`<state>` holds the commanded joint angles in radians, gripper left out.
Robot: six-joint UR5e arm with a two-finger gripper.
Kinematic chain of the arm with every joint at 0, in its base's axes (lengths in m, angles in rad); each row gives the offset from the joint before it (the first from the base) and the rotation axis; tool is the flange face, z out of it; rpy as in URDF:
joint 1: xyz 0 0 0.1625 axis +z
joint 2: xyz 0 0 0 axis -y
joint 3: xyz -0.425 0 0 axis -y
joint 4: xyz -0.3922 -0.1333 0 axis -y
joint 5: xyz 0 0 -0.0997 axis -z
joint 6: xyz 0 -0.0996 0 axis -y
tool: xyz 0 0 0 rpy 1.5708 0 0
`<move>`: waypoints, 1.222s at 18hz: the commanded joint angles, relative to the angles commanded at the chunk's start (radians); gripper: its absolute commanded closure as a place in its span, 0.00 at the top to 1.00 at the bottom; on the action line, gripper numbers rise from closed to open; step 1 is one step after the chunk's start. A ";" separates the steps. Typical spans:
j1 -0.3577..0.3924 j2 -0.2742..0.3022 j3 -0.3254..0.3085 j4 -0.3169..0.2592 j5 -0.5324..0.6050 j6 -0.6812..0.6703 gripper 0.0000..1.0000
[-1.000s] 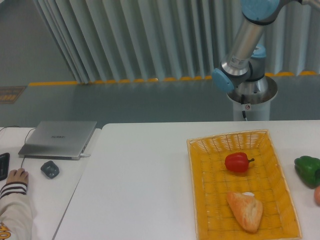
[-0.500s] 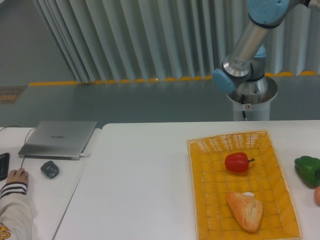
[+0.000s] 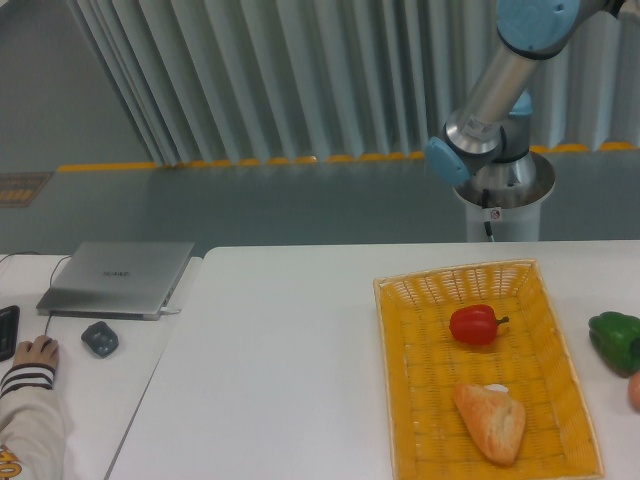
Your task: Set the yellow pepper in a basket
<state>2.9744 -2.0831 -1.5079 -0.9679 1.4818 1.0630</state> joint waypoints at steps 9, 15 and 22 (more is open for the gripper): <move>-0.009 -0.020 -0.009 0.026 -0.020 0.063 0.65; -0.021 0.041 -0.024 0.012 -0.044 0.081 0.44; -0.104 0.253 -0.109 -0.126 -0.058 0.068 0.44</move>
<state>2.8703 -1.8304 -1.6168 -1.0935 1.4235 1.1306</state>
